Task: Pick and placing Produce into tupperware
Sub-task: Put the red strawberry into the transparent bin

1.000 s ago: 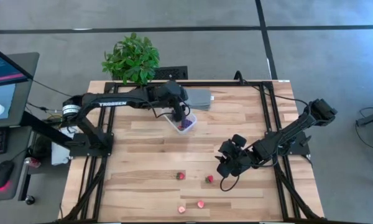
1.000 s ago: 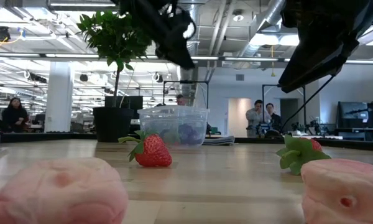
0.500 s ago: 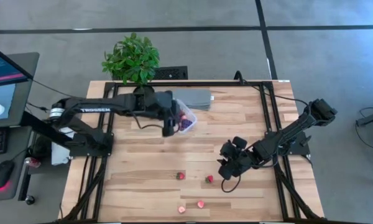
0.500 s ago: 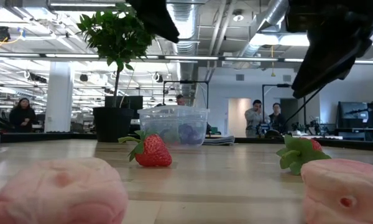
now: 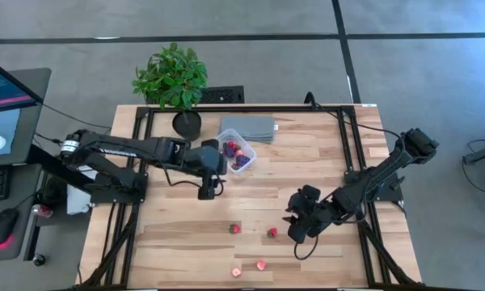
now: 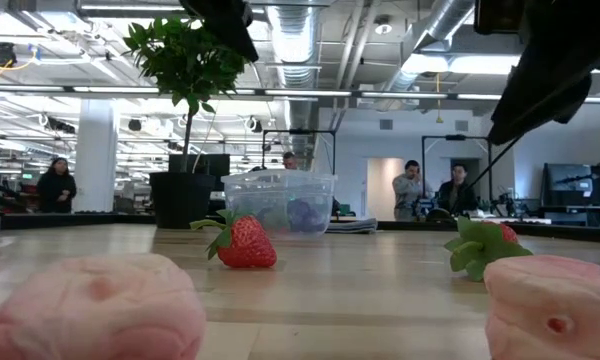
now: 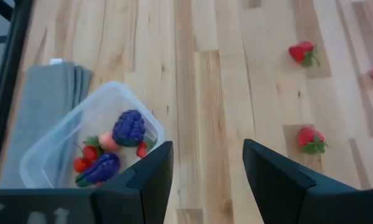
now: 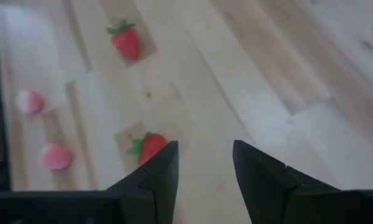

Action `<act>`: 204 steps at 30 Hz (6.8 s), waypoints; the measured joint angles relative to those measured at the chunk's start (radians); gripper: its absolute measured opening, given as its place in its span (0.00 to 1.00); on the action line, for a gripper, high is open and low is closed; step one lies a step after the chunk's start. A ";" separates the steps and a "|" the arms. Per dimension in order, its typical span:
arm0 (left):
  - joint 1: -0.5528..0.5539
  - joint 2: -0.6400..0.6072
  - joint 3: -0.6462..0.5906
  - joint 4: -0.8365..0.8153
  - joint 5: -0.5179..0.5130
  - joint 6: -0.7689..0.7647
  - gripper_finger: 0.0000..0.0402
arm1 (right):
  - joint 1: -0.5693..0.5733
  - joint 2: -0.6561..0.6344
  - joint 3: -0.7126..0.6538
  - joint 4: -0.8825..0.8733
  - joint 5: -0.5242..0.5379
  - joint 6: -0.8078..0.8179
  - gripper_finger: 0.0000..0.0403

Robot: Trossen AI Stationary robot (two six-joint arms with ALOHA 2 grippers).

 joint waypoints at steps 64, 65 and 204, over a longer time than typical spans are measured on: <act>-0.209 -0.206 -0.299 0.021 -0.245 -0.439 0.46 | -0.131 0.261 0.037 0.227 -0.402 -0.718 0.65; -0.214 -0.205 -0.299 0.021 -0.250 -0.442 0.46 | -0.132 0.261 0.037 0.236 -0.411 -0.729 0.65; -0.250 -0.205 -0.298 -0.049 -0.331 -0.455 0.46 | -0.212 0.385 0.094 0.281 -0.467 -0.544 0.45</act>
